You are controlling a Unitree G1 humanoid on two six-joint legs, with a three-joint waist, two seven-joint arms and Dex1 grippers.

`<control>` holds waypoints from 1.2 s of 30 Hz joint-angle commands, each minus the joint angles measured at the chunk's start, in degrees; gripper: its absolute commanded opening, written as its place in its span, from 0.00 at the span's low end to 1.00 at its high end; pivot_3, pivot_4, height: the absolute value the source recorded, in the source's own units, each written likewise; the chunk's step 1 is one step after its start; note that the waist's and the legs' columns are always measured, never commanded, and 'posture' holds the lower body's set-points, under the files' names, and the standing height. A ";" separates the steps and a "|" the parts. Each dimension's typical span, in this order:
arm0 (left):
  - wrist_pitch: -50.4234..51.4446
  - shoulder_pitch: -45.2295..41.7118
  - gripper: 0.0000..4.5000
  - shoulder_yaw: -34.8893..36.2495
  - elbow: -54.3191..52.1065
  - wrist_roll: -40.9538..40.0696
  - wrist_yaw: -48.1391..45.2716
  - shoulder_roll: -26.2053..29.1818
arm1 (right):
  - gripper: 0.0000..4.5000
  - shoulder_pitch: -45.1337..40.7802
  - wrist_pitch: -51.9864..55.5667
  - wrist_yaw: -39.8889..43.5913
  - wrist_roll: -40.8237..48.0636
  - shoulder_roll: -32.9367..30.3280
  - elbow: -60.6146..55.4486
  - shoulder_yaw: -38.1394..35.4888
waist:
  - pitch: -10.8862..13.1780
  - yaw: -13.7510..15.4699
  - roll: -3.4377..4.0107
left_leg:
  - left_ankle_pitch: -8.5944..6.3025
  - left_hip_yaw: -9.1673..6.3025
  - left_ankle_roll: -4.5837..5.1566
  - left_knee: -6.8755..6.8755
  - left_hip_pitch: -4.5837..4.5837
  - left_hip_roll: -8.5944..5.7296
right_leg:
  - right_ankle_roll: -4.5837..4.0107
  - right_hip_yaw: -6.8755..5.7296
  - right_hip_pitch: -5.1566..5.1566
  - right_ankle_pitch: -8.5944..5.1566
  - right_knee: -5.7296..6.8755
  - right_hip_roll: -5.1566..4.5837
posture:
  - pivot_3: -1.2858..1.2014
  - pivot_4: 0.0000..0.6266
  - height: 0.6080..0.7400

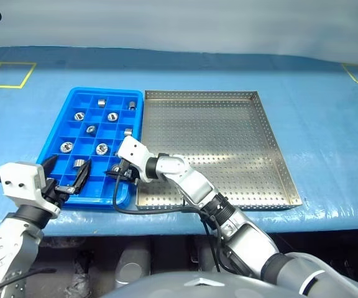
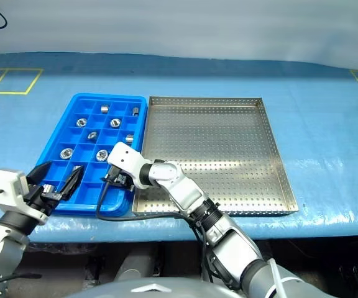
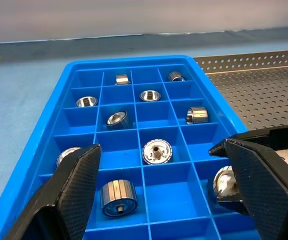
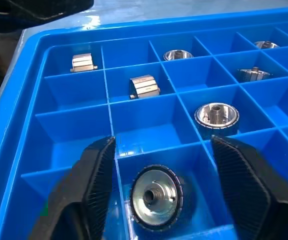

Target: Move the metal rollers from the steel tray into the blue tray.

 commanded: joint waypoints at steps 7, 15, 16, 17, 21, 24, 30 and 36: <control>-0.28 -3.62 0.96 -3.74 -0.79 -0.68 -0.39 0.68 | 0.96 2.90 0.63 -0.36 1.34 -4.27 -17.38 -4.45 | 0.00 0.42 0.00 | 0.00 -0.01 0.00 0.00 -0.01 -0.01 | 0.01 0.00 0.00 0.00 -0.01 -0.01 | 0.55 0.24 1.00; 1.51 -10.87 0.96 -11.60 2.89 -1.58 -2.47 1.46 | 0.96 9.34 16.27 0.63 -0.92 -25.65 -35.17 -12.81 | -0.01 0.10 -0.01 | -0.01 0.05 0.06 0.05 -0.03 -0.11 | 0.01 0.01 0.04 0.01 -0.05 -0.08 | 0.51 0.24 1.00; 1.97 -12.39 0.96 -13.99 3.39 -1.40 -2.99 1.50 | 0.96 10.45 19.10 0.92 0.39 -26.84 -36.94 -13.60 | -0.01 -0.20 -0.01 | -0.01 0.06 0.06 0.04 -0.03 -0.12 | 0.00 0.01 0.03 0.00 -0.04 -0.06 | 0.50 0.24 1.00; 2.35 -13.65 0.96 -15.95 3.85 -1.25 -3.35 1.43 | 0.96 11.31 21.94 1.07 1.92 -27.36 -38.44 -14.37 | -0.01 -0.60 -0.02 | -0.01 0.07 0.06 0.02 -0.03 -0.15 | 0.00 0.01 0.02 0.00 -0.05 -0.02 | 0.50 0.24 1.00; 3.33 -17.86 0.96 -22.57 6.10 -0.52 -3.51 -0.15 | 0.96 14.59 32.15 1.00 5.75 -28.00 -44.91 -14.93 | -0.01 -2.93 0.00 | -0.02 0.15 0.05 -0.02 0.00 -0.09 | 0.13 0.06 -0.02 0.07 0.01 0.13 | 0.48 0.24 1.00; 3.18 -19.09 0.96 -24.96 7.33 0.13 -3.66 -0.48 | 0.96 15.55 38.76 1.10 9.13 -28.25 -49.85 -14.67 | -0.01 -3.83 -0.01 | -0.03 0.13 0.07 -0.04 -0.01 -0.05 | 0.18 0.05 -0.04 0.10 0.01 0.14 | 0.48 0.24 1.00; 2.38 -19.58 0.96 -26.09 8.65 0.35 -4.26 -0.23 | 0.96 13.09 22.64 10.02 3.92 -44.55 -50.58 -8.34 | 0.01 -4.19 0.00 | -0.10 0.14 0.21 0.08 -0.02 -0.09 | 0.39 0.09 0.05 -0.14 -0.11 -0.07 | 0.47 0.24 1.00; 2.15 -20.31 0.96 -26.71 9.54 0.65 -4.85 -0.09 | 0.96 6.79 9.47 27.66 5.99 -53.29 -47.17 -3.79 | 0.01 -4.65 -0.03 | -0.13 0.26 0.28 0.15 0.01 -0.11 | 0.47 0.18 0.04 -0.11 -0.10 -0.01 | 0.46 0.24 1.00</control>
